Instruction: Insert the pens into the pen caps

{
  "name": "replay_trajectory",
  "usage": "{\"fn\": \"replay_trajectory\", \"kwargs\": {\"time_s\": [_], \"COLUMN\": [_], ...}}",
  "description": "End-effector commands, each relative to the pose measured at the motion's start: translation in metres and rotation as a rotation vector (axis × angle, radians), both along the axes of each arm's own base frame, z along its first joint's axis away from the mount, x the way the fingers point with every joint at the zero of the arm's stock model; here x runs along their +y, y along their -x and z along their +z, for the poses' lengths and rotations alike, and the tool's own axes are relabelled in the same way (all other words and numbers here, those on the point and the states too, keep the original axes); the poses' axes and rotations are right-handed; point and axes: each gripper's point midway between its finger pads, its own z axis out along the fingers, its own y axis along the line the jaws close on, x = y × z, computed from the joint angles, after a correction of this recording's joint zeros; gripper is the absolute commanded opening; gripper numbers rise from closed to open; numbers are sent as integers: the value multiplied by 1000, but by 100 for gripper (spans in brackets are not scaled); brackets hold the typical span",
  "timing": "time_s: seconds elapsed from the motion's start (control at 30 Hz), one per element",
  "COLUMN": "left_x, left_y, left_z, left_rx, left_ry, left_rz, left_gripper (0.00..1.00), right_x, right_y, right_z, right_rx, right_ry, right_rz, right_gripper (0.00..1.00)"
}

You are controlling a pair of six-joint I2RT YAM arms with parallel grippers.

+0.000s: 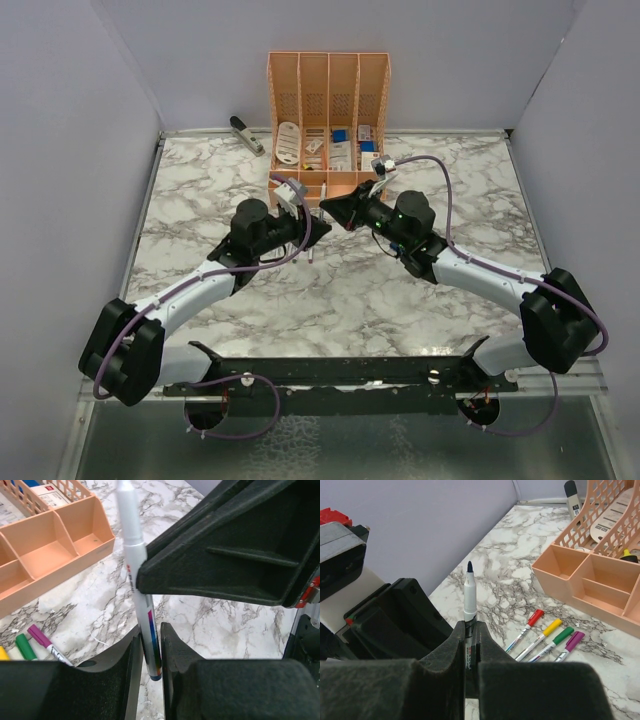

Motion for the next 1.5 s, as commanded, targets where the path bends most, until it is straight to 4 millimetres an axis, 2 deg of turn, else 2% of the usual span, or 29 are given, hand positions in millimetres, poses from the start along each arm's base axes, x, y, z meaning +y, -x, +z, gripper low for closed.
{"fn": "replay_trajectory", "kwargs": {"time_s": [0.0, 0.27, 0.53, 0.63, 0.73, 0.8, 1.07, 1.13, 1.23, 1.33, 1.47], "left_x": [14, 15, 14, 14, 13, 12, 11, 13, 16, 21, 26], "left_y": [-14, -17, -18, -17, -17, -16, -13, -13, -14, -13, -13], "left_z": [24, 31, 32, 32, 31, 30, 27, 26, 19, 15, 10], "left_rx": [-47, -50, -53, -50, -48, -47, -36, -35, -20, -13, -9], "left_ry": [69, 102, 107, 108, 106, 105, 101, 90, 62, 45, 17], "left_rz": [81, 74, 71, 68, 65, 57, 40, 49, 68, 84, 105], "left_gripper": [20, 14, 26, 26, 18, 1, 0, 0, 0, 0, 0], "right_x": [1, 5, 8, 8, 8, 8, 9, 4, -5, -24, -65], "right_y": [0, 2, 4, 5, 5, 6, 10, 6, 3, -2, -10], "right_z": [17, 11, 9, 9, 7, 8, 20, 27, 42, 50, 52], "right_rx": [-41, -30, -30, -31, -27, -25, -77, -99, -145, -163, -164], "right_ry": [-5, 24, 36, 38, 39, 38, 44, 47, 78, 128, 233], "right_rz": [-13, 6, 11, 13, 14, 16, 37, 8, -35, -124, -307], "right_gripper": [1, 1, 1, 1, 1, 1, 2, 10, 32, 39, 46]}}
